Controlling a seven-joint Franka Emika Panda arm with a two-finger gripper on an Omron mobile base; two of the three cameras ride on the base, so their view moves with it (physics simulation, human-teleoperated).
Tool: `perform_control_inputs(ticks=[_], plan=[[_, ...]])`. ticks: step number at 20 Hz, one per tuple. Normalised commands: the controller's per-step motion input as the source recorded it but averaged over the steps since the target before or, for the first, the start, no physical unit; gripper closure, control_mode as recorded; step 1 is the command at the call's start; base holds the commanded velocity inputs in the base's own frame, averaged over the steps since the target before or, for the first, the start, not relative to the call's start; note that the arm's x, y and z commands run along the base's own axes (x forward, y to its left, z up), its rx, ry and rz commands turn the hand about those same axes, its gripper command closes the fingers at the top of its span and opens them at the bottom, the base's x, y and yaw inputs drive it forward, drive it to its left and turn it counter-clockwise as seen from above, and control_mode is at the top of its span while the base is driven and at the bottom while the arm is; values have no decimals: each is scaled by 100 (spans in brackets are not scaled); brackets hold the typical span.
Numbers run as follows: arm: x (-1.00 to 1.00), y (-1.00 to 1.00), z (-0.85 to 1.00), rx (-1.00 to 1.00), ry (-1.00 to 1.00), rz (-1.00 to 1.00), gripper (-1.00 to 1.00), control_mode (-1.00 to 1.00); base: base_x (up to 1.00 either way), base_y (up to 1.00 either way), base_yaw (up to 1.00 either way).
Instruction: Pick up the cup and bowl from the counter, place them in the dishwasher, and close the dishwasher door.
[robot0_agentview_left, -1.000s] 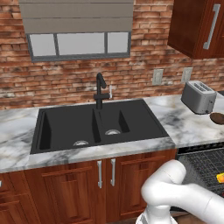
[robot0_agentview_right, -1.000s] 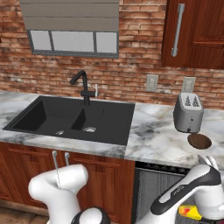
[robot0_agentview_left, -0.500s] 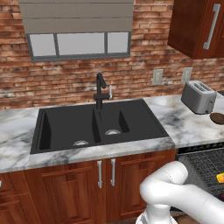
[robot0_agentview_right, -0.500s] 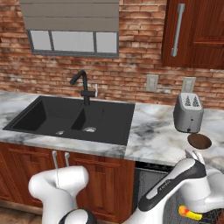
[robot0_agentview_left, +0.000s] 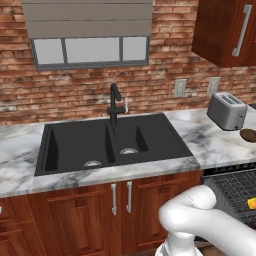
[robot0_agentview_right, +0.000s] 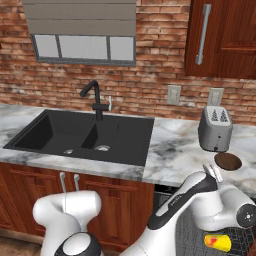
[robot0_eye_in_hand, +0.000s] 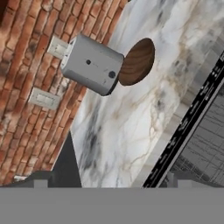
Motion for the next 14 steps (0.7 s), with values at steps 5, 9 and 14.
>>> perform_control_inputs(ticks=[5,9,14], plan=[[33,0,2,0,0,-5,-100,-100,0,0,0],[45,0,0,0,0,-3,-100,-100,0,0,0],[53,-8,0,2,0,-2,-100,-100,0,0,0]])
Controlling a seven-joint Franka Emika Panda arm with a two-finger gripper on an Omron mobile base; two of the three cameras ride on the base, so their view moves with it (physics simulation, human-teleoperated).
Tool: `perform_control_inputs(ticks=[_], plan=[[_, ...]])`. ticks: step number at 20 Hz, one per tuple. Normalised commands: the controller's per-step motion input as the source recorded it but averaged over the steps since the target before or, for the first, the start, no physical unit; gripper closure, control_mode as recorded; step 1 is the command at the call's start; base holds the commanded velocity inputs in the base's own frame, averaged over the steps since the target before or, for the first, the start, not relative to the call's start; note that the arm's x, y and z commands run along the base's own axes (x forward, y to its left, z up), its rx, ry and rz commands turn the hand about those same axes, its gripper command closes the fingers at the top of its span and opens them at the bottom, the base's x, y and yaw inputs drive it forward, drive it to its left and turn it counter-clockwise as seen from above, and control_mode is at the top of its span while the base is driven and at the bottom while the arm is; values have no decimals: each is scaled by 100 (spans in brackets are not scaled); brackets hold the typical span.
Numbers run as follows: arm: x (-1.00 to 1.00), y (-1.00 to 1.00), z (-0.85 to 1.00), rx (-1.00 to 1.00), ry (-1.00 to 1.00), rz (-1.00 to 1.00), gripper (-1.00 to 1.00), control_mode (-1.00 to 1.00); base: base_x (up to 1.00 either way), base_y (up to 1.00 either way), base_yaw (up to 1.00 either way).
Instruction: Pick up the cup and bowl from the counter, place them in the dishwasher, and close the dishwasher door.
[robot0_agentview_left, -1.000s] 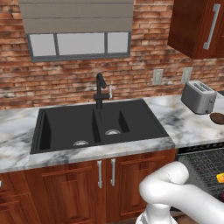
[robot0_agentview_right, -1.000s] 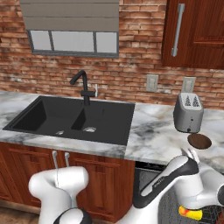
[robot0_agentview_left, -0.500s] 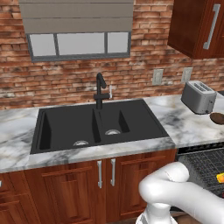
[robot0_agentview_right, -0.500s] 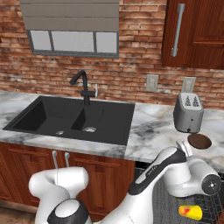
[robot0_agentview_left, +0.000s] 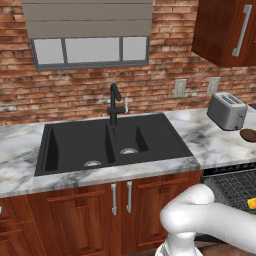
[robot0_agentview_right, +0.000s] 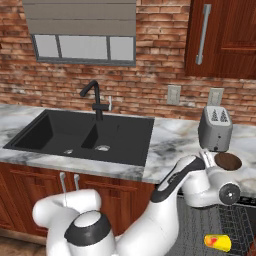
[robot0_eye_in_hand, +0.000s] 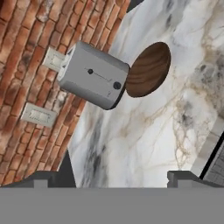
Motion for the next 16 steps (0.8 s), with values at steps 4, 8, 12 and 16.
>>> perform_control_inputs(ticks=[4,8,12,16], plan=[[48,-28,-6,5,1,-1,-100,-100,0,0,0],[24,-42,-19,6,0,0,-100,-100,0,0,0],[6,-49,-26,7,0,0,-100,-100,0,0,0],[23,-44,-25,8,0,0,-100,-100,0,0,0]])
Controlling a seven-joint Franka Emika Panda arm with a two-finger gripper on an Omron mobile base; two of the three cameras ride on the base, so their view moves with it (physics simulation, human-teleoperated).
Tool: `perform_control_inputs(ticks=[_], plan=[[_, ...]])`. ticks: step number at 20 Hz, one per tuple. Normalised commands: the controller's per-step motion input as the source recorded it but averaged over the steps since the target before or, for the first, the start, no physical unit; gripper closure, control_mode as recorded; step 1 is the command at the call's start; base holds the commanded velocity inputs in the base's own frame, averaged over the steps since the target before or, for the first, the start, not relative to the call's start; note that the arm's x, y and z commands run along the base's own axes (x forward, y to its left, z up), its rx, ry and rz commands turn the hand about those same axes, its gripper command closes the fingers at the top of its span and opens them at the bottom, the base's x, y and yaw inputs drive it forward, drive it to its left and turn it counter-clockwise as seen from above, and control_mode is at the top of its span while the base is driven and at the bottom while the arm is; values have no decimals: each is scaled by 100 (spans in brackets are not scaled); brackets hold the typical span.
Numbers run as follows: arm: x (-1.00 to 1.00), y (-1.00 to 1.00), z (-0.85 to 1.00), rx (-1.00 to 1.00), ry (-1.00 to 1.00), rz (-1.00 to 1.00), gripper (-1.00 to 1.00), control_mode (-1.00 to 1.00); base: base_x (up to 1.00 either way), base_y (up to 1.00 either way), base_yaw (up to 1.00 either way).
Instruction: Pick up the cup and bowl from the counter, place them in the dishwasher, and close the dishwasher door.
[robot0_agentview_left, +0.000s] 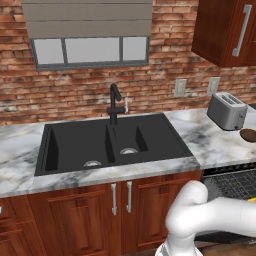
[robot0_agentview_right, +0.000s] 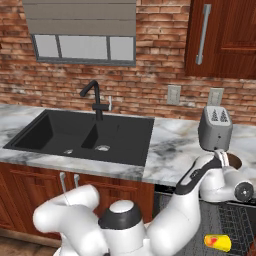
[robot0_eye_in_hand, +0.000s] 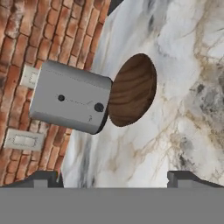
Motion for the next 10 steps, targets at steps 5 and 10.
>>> perform_control_inputs(ticks=[5,10], plan=[[45,-30,-21,6,2,0,-100,-100,0,0,0],[48,-21,-21,5,3,0,-100,-100,0,0,0]])
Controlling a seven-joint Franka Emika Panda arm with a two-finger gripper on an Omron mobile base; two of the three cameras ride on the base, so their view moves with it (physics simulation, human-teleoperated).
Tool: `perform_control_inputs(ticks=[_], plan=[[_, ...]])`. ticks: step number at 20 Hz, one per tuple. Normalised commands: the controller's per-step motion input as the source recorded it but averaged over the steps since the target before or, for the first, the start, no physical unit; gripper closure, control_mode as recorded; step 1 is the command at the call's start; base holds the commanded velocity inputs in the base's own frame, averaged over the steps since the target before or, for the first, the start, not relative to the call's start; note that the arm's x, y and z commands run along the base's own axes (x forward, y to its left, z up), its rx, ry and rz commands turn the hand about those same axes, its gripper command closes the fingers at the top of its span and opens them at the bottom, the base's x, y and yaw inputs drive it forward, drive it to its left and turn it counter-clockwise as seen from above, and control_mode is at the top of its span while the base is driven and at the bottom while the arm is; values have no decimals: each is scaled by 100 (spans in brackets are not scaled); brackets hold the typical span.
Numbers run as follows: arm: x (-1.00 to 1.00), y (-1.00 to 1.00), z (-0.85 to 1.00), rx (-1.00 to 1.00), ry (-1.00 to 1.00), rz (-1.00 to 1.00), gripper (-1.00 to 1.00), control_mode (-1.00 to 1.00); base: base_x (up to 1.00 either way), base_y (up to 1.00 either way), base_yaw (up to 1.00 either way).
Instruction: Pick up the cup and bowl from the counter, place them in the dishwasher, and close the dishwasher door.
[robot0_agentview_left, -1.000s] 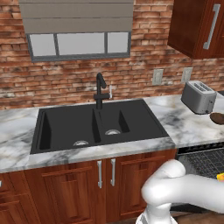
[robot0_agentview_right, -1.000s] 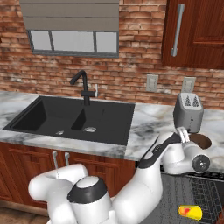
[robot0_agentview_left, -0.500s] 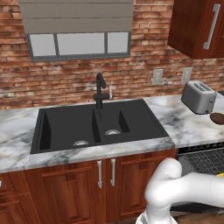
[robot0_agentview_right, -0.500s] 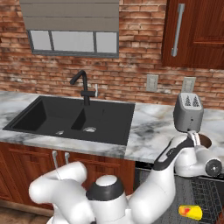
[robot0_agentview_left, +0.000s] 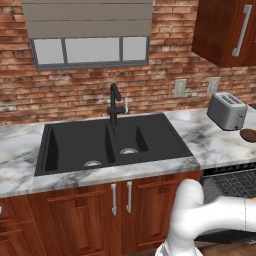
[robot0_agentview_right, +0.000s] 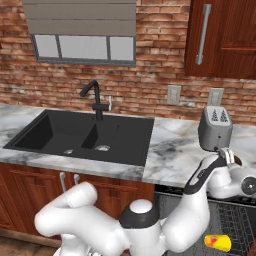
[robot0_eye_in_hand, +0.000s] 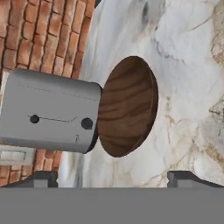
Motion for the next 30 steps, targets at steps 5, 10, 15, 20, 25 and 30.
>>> perform_control_inputs(ticks=[5,10,15,20,25,30], plan=[[38,-23,-29,4,4,0,-100,-100,0,0,0],[39,-24,-31,1,5,0,-100,-100,0,0,0],[36,-22,-27,0,4,0,100,-100,0,0,0],[23,-20,-34,0,3,0,100,-100,0,0,0],[21,-27,-36,1,3,0,100,-100,0,0,0],[11,-27,-24,1,1,0,100,-100,0,0,0]])
